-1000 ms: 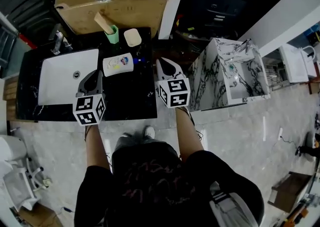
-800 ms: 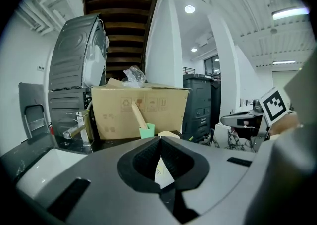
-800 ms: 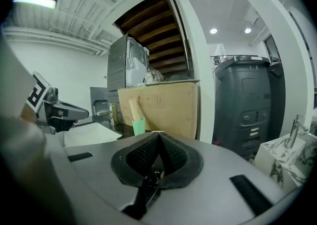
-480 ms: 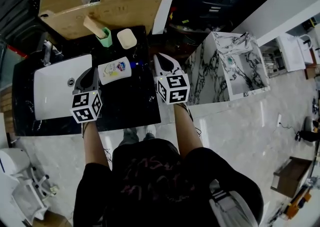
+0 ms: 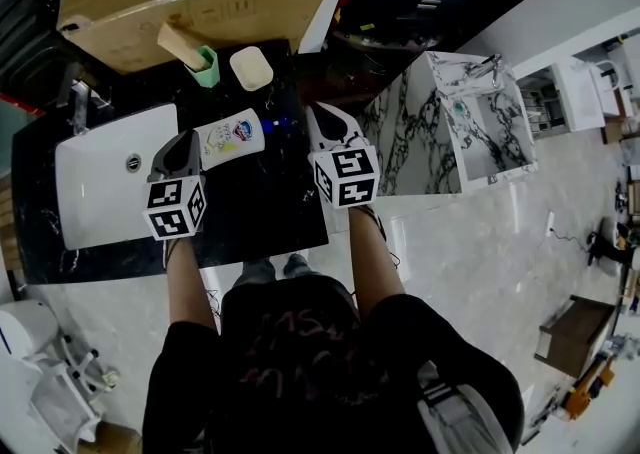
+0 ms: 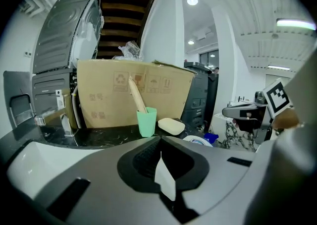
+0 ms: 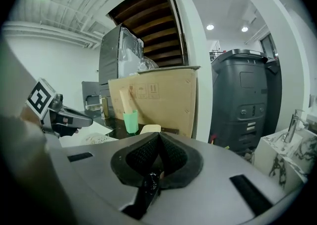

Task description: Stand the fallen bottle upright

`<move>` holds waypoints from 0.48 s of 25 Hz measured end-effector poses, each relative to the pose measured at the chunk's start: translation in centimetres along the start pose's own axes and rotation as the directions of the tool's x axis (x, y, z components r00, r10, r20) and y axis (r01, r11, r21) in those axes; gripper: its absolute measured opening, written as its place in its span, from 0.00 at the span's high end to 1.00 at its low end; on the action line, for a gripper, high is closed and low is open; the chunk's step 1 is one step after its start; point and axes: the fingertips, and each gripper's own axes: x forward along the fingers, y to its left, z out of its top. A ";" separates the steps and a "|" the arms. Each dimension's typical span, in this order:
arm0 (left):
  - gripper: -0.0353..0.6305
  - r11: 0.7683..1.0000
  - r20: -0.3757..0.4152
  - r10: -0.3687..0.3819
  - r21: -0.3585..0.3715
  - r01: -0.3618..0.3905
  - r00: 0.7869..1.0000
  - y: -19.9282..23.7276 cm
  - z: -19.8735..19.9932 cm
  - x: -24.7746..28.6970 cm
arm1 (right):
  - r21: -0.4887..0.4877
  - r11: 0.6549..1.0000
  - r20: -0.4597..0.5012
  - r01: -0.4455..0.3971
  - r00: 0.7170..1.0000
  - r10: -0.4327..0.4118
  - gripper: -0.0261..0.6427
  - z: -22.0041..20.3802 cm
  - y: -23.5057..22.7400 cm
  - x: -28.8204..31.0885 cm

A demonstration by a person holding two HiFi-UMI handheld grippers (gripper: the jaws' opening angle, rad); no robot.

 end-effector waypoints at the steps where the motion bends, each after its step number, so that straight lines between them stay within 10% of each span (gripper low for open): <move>1: 0.92 1.000 -0.007 -0.005 -0.001 0.005 1.000 0.0 -0.3 0.2 | 0.003 1.000 -0.006 0.003 1.000 -0.003 0.94 -0.3 0.0 0.2; 12: 0.92 0.999 -0.063 -0.033 0.005 0.034 0.997 -0.1 -2.7 1.8 | 0.028 0.998 -0.088 -0.065 0.994 0.067 0.78 -2.7 2.3 2.0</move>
